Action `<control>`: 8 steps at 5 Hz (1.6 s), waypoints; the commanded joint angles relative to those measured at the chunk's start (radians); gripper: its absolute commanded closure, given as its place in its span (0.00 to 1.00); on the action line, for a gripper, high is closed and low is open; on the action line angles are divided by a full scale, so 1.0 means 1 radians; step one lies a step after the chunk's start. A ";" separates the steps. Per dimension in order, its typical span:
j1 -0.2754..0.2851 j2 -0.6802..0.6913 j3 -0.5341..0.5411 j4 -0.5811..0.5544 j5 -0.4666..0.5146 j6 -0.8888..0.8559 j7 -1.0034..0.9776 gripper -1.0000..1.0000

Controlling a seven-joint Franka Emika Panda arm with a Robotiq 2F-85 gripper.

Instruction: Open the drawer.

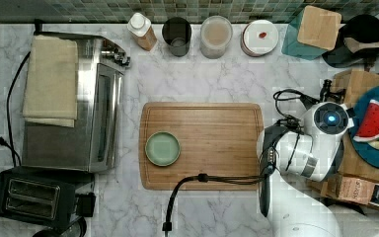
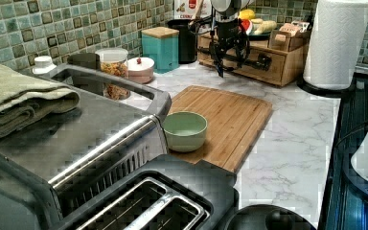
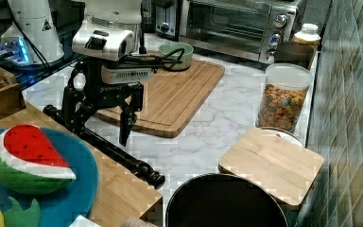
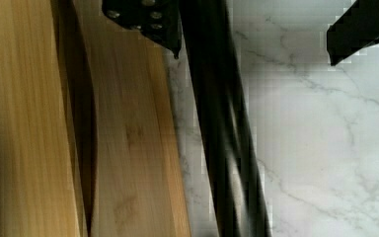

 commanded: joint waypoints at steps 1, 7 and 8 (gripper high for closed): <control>0.139 -0.088 0.166 -0.082 0.135 0.089 0.081 0.00; 0.326 -0.163 0.247 -0.097 0.218 -0.067 0.396 0.00; 0.329 -0.163 0.244 -0.098 0.219 -0.067 0.395 0.00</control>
